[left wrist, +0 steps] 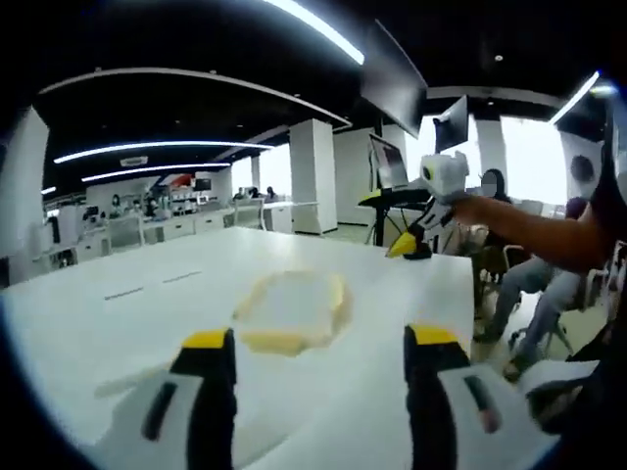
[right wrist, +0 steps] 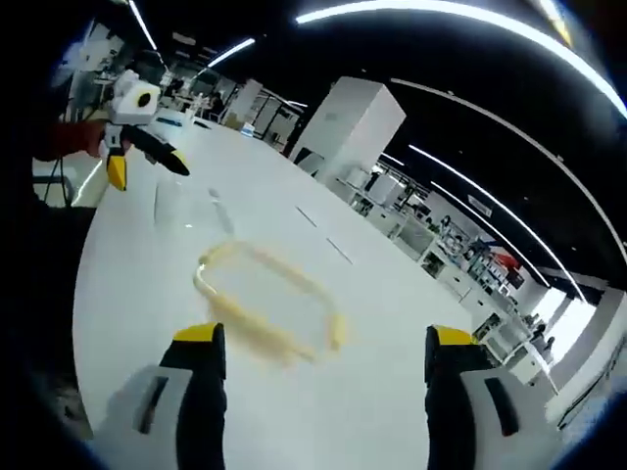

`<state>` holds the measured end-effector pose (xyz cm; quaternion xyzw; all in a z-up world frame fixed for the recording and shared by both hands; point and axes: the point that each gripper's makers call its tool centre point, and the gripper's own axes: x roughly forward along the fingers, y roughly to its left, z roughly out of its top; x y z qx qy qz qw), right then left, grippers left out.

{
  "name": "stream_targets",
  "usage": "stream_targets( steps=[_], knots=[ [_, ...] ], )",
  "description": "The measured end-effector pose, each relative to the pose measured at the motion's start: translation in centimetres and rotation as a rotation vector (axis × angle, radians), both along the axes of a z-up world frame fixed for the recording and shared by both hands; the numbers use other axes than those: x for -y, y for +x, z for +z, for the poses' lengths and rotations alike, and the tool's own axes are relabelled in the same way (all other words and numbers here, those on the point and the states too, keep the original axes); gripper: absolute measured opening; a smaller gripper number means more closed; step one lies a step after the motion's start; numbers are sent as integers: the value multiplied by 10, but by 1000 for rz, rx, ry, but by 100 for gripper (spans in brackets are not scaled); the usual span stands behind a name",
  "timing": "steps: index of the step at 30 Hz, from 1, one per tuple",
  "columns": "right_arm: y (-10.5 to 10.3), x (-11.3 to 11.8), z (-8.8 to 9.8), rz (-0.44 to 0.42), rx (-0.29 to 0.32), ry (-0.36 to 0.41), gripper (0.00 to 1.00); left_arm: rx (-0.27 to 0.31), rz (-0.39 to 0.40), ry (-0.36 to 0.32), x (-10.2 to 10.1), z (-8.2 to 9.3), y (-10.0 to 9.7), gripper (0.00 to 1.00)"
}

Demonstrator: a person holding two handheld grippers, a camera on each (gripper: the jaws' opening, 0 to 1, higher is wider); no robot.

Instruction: Snap each plastic latch of the storage box into its locked position after aligning the lid with the box until every specified latch is closed and the lid sits flush.

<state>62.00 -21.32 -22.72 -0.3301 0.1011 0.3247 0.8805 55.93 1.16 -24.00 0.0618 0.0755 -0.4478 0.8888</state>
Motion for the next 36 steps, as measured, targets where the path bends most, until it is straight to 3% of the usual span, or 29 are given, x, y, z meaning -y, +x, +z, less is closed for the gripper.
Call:
stream_targets(
  steps=[4, 6, 9, 20, 26, 36],
  knots=[
    [10, 2, -1, 38, -11, -51, 78, 17, -13, 55, 7, 0, 3, 65],
    [24, 1, -7, 104, -47, -129, 77, 18, -8, 74, 13, 2, 10, 63],
    [30, -2, -10, 145, -55, -164, 77, 19, -7, 139, 17, -3, 15, 62],
    [71, 13, -23, 268, -89, -252, 70, -61, -28, 299, 36, -30, 36, 56],
    [78, 22, -38, 279, -121, -278, 69, -71, -47, 320, 41, -34, 39, 56],
    [59, 42, -47, 312, -178, -324, 68, -74, -55, 335, 42, -35, 41, 55]
  ],
)
